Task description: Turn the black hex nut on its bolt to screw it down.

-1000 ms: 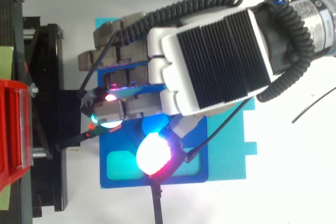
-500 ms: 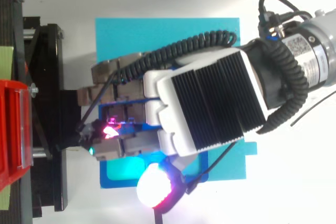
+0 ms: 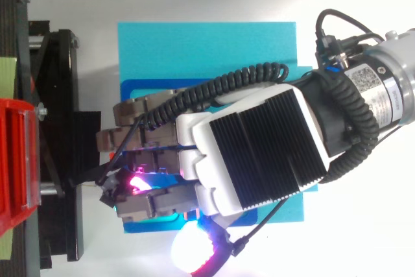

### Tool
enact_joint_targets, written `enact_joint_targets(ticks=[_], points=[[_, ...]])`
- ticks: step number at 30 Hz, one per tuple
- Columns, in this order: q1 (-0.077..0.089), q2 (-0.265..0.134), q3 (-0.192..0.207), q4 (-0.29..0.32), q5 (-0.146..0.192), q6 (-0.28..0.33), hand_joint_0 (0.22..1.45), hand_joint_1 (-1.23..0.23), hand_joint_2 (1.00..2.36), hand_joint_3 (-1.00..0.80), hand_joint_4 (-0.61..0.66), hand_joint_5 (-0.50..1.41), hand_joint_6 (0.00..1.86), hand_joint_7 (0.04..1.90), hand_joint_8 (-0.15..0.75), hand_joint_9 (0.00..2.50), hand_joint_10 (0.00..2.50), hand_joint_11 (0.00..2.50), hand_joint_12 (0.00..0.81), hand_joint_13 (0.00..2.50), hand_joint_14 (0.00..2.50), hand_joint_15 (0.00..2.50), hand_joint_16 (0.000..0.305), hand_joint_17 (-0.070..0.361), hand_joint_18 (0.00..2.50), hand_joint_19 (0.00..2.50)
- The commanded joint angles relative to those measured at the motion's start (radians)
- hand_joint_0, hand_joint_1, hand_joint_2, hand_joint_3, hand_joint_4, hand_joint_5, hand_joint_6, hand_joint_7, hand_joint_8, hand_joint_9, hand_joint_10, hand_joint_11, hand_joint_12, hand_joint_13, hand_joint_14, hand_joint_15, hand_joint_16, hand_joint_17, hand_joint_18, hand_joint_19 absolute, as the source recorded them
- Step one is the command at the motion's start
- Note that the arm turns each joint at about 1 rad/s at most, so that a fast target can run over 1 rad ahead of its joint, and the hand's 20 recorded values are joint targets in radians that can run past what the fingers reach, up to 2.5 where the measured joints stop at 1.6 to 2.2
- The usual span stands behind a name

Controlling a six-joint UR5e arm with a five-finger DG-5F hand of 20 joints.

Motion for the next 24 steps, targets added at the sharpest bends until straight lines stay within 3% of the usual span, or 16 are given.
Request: enact_joint_targets(ticks=[1,16,24], points=[[-0.007,0.0,0.0,-0.001,-0.004,0.0,0.52,-0.31,1.0,-0.5,0.12,-0.04,0.5,1.14,0.287,0.96,0.01,0.28,0.328,0.69,0.01,0.19,0.046,0.102,0.55,0.56],[-0.033,0.0,0.0,-0.013,-0.027,0.0,0.53,-0.33,1.0,-0.5,0.09,-0.03,0.5,1.34,0.295,1.01,0.01,0.36,0.327,0.76,0.01,0.24,0.046,0.104,0.56,0.59],[-0.042,0.0,0.0,-0.013,-0.041,0.0,0.53,-0.33,1.0,-0.5,0.09,-0.02,0.5,1.35,0.292,1.04,0.01,0.38,0.329,0.77,0.01,0.24,0.046,0.104,0.58,0.59]])
